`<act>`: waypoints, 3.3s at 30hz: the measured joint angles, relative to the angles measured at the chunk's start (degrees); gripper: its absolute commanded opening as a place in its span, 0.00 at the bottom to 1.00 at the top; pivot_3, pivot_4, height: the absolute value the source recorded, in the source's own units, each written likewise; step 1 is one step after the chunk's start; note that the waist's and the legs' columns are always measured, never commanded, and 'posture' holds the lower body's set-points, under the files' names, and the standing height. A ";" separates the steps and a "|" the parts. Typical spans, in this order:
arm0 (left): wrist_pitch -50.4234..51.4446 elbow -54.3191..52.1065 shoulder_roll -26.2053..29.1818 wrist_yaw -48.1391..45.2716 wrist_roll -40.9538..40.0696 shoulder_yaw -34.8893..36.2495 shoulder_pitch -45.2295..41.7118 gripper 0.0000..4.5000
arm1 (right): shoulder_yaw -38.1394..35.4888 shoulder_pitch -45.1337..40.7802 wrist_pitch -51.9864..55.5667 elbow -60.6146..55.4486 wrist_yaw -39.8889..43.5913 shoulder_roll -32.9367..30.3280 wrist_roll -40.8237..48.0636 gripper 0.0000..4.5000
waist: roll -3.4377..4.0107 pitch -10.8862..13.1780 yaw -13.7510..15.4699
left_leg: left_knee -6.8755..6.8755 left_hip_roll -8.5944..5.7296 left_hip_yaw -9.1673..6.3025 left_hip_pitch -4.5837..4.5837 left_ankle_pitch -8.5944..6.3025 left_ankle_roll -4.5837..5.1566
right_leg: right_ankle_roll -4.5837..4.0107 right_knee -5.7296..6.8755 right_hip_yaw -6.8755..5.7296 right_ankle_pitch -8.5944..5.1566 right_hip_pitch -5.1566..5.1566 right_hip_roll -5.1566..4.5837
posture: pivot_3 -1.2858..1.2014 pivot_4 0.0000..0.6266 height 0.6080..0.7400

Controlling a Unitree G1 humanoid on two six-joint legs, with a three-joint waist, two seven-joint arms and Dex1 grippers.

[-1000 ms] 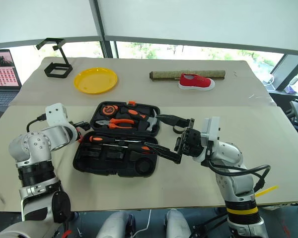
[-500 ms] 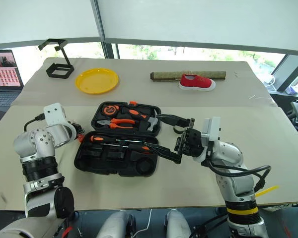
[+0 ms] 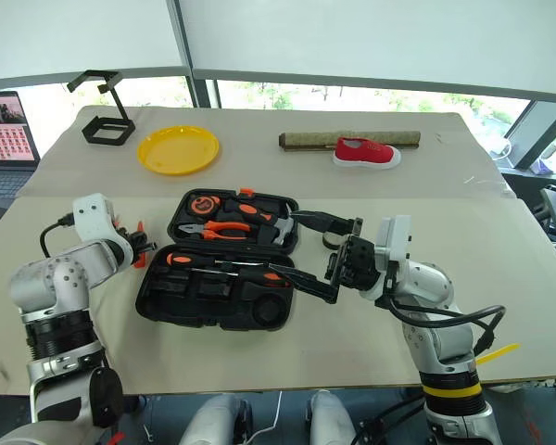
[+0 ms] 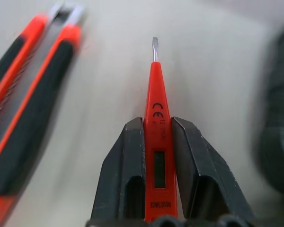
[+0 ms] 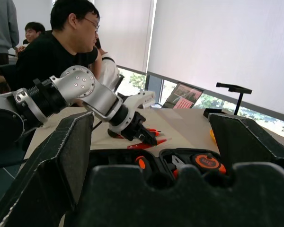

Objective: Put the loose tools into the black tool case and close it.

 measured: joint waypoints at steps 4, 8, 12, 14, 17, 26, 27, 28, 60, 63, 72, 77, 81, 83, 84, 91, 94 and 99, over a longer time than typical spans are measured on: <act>-5.23 -6.57 9.56 -16.50 -5.33 -2.52 4.28 0.09 | -0.48 0.51 0.83 -0.18 -0.05 -1.42 0.66 1.00 | 0.02 0.01 -0.12 | -0.05 0.02 0.06 0.00 -0.04 0.04 | -0.01 -0.08 0.02 -0.01 -0.01 -0.02 | 0.52 0.24 1.00; -17.45 -9.85 20.88 -41.67 -7.82 -8.83 10.50 0.09 | -1.79 0.77 1.84 -0.80 -0.37 -3.19 1.83 1.00 | 0.08 0.05 -0.31 | -0.05 0.05 0.11 -0.05 -0.06 0.04 | -0.06 -0.10 -0.01 -0.05 -0.10 -0.01 | 0.52 0.24 1.00; -33.91 -8.65 30.88 -61.35 -2.22 -17.39 11.70 0.09 | -2.55 2.16 3.44 -2.93 -0.23 -5.58 2.85 1.00 | 0.19 0.09 0.10 | -0.06 0.04 0.16 -0.05 -0.06 0.06 | -0.22 -0.13 -0.03 -0.15 -0.10 0.00 | 0.52 0.24 1.00; -44.32 -4.47 34.48 -70.87 4.10 -25.44 9.17 0.09 | -3.02 4.60 5.00 -4.43 -0.20 -7.44 3.85 1.00 | 0.27 0.14 0.46 | -0.05 -0.01 0.23 -0.09 -0.06 0.09 | -0.20 -0.19 -0.05 -0.17 -0.09 0.02 | 0.52 0.24 1.00; -50.96 -0.19 32.28 -75.45 9.08 -32.93 4.00 0.09 | -3.29 6.62 6.71 -6.62 -0.47 -9.19 4.34 1.00 | 0.29 0.17 0.69 | 0.12 -0.01 0.47 -0.29 -0.09 0.17 | -0.03 -0.18 -0.07 -0.14 -0.12 0.07 | 0.52 0.24 1.00; -64.35 9.84 29.84 -76.89 21.73 -40.60 -2.49 0.09 | -0.65 8.00 13.77 -12.76 -4.72 -14.12 2.45 1.00 | 0.27 0.18 0.11 | 0.15 0.00 0.75 -0.46 -0.13 0.24 | 0.07 -0.08 0.05 -0.17 -0.39 0.09 | 0.52 0.24 1.00; -64.53 10.04 29.75 -77.35 21.78 -40.75 -2.49 0.09 | -0.12 7.81 14.85 -13.16 -5.28 -14.51 2.12 1.00 | 0.27 0.18 0.14 | 0.18 0.01 0.75 -0.53 -0.13 0.24 | 0.08 -0.07 0.05 -0.16 -0.45 0.09 | 0.52 0.24 1.00; -64.50 10.09 29.59 -77.68 21.77 -40.82 -2.49 0.09 | 0.23 7.66 15.39 -13.34 -5.58 -14.52 2.09 1.00 | 0.27 0.18 0.18 | 0.20 0.00 0.75 -0.57 -0.13 0.25 | 0.08 -0.06 0.05 -0.16 -0.49 0.09 | 0.52 0.24 1.00; -48.84 6.15 26.42 -76.94 28.48 -44.04 -2.87 0.60 | 1.94 7.10 19.31 -15.46 -7.49 -13.37 3.57 1.00 | 0.26 0.17 0.55 | 0.29 -0.04 0.66 -0.26 -0.13 0.30 | 0.19 -0.02 0.04 -0.19 -0.08 0.06 | 0.52 0.24 1.00; -48.51 6.16 25.46 -77.54 25.05 -42.16 -2.57 0.76 | 1.95 7.16 19.34 -15.80 -7.32 -13.19 4.60 1.00 | 0.26 0.18 0.86 | 0.40 -0.03 0.60 -0.37 -0.13 0.31 | 0.20 -0.02 -0.01 -0.18 -0.11 0.06 | 0.52 0.24 1.00; -52.80 9.05 23.24 -75.65 16.27 -32.34 -2.48 0.64 | 1.99 8.41 20.04 -16.65 -6.61 -13.39 7.08 1.00 | 0.26 0.17 0.24 | 0.46 -0.03 0.10 -0.38 -0.15 0.34 | 0.20 0.00 -0.03 -0.17 -0.10 0.10 | 0.52 0.24 1.00; -59.13 14.10 21.84 -76.10 13.65 -29.29 1.91 0.30 | 2.02 8.85 20.26 -16.68 -6.22 -13.50 7.79 1.00 | 0.26 0.17 0.06 | 0.43 -0.03 0.12 -0.33 -0.15 0.34 | 0.19 0.01 0.00 -0.17 -0.07 0.10 | 0.52 0.24 1.00; -63.90 18.57 19.81 -76.54 12.61 -29.09 4.15 0.01 | 2.02 8.84 20.25 -16.35 -6.22 -13.28 7.79 1.00 | 0.26 0.17 0.41 | 0.48 -0.05 0.10 -0.36 -0.15 0.34 | 0.20 0.00 -0.06 -0.17 -0.05 0.07 | 0.52 0.24 1.00; -64.92 20.16 19.46 -76.63 12.61 -29.08 4.42 0.01 | 2.02 8.85 20.25 -16.28 -6.16 -13.28 7.79 1.00 | 0.26 0.17 0.44 | 0.49 -0.05 0.09 -0.38 -0.16 0.35 | 0.21 -0.01 -0.06 -0.16 -0.04 0.06 | 0.52 0.24 1.00; -66.23 21.11 19.27 -76.59 12.71 -29.10 4.45 0.01 | 2.02 8.85 20.25 -16.23 -6.05 -13.28 7.79 1.00 | 0.26 0.17 0.42 | 0.49 -0.05 0.09 -0.37 -0.16 0.35 | 0.21 -0.01 -0.06 -0.16 -0.04 0.06 | 0.52 0.24 1.00; -70.16 24.50 18.14 -75.37 14.10 -29.24 4.89 0.01 | 2.02 8.85 20.25 -16.08 -6.04 -13.28 7.79 1.00 | 0.26 0.17 0.22 | 0.48 -0.04 0.09 -0.35 -0.16 0.35 | 0.21 0.00 -0.05 -0.15 -0.04 0.07 | 0.52 0.24 1.00; -71.41 25.18 18.18 -75.36 14.49 -29.24 5.31 0.01 | 2.02 8.85 20.25 -16.08 -6.03 -13.28 7.80 1.00 | 0.26 0.17 0.21 | 0.47 -0.04 0.09 -0.31 -0.16 0.35 | 0.21 0.00 -0.05 -0.15 -0.01 0.07 | 0.52 0.24 1.00; -73.78 26.18 18.19 -74.29 14.47 -28.69 6.34 0.01 | 2.02 8.85 20.25 -16.00 -6.05 -13.23 7.80 1.00 | 0.26 0.16 0.17 | 0.41 -0.02 0.11 -0.09 -0.16 0.35 | 0.20 0.00 -0.02 -0.16 0.16 0.07 | 0.52 0.24 1.00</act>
